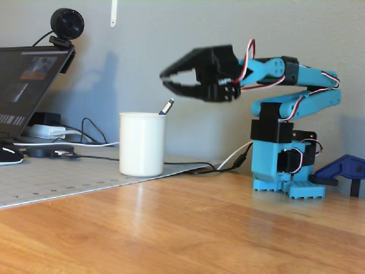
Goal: Grasp a pen and put it in a mug.
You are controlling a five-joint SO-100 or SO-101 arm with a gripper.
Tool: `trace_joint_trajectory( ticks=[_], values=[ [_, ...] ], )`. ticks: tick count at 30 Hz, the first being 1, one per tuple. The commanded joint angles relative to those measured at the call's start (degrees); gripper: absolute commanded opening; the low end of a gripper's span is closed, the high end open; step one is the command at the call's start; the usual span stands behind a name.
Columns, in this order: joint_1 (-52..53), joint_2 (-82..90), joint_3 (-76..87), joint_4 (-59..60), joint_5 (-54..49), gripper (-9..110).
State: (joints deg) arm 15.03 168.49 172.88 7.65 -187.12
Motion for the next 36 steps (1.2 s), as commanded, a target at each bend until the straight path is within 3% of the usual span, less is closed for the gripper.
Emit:
trace_joint_trajectory(
  ticks=[1,10,15,21,36],
  values=[
    [-3.16,4.57,2.90,-0.97,-3.87,0],
    [-5.10,18.11,4.48,9.05,-3.60,0],
    [-5.71,22.85,3.43,9.58,5.89,0],
    [-8.53,23.55,3.25,8.35,32.61,0],
    [-12.57,23.55,4.39,3.78,118.65,1]
  ],
)
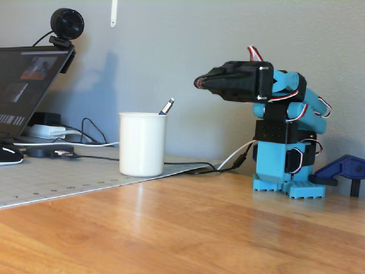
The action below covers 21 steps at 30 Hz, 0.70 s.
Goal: Grasp a pen and put it in a mug.
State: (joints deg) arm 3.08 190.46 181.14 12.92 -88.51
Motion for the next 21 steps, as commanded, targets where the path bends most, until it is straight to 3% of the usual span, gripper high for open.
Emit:
trace_joint_trajectory(
  ticks=[1,7,12,17,21],
  values=[
    [-0.62,1.58,-3.87,-1.41,24.87,1],
    [-3.96,1.58,-1.32,-1.32,50.10,1],
    [-6.77,1.58,-1.14,1.23,65.30,1],
    [-6.94,1.58,-1.23,13.18,73.48,1],
    [-7.21,1.58,-1.23,25.31,74.36,1]
  ],
)
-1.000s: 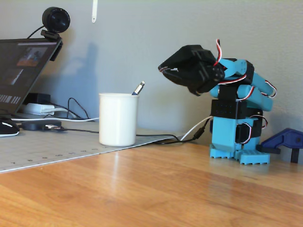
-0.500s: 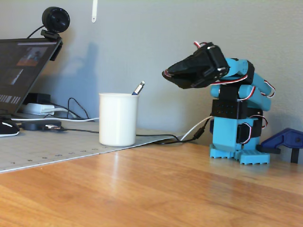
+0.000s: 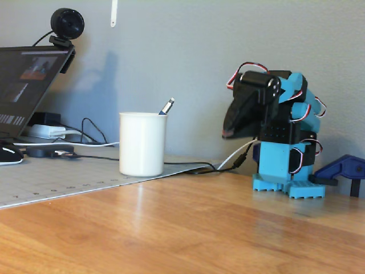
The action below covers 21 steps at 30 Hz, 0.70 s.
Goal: Grasp a pen and put it in a mug.
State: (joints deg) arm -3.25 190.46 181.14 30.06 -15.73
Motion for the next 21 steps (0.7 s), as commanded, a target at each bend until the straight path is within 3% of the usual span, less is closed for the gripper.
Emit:
trace_joint_trajectory(
  ticks=[1,10,21],
  values=[
    [-0.88,1.58,-1.23,11.60,1.58,1],
    [-0.79,1.58,-1.23,30.76,1.67,1],
    [-0.62,1.67,-1.14,35.60,1.85,1]
  ],
)
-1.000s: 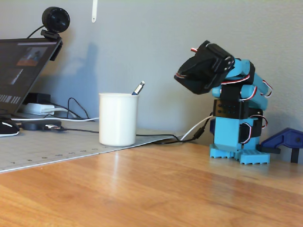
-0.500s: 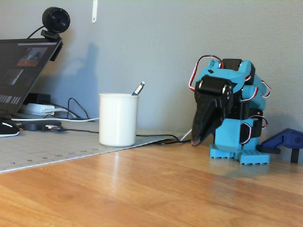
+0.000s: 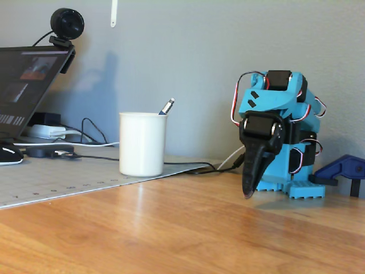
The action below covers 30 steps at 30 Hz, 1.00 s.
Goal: Grasp a pen and put it in a mug.
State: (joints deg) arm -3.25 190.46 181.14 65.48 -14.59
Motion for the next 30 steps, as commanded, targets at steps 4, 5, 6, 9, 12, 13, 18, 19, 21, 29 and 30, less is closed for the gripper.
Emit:
trace_joint_trajectory(
  ticks=[4,5,6,9,12,13,18,19,21,29,30],
  values=[
    [-0.70,1.67,-1.14,0.35,5.98,1],
    [-0.88,1.67,-1.14,0.62,8.70,1],
    [-1.05,1.67,-1.14,0.70,11.60,1],
    [-1.14,1.67,-1.14,0.53,18.54,1],
    [-1.14,1.67,-1.23,0.35,20.39,1],
    [-1.14,1.58,-1.23,0.26,20.39,1],
    [-0.79,1.58,-1.23,0.44,20.39,1],
    [-0.79,1.58,-1.23,0.44,20.39,1],
    [-0.79,1.58,-1.23,0.44,20.39,1],
    [-0.79,1.58,-1.23,0.44,20.39,1],
    [-0.79,1.58,-1.23,0.44,20.39,1]
  ],
)
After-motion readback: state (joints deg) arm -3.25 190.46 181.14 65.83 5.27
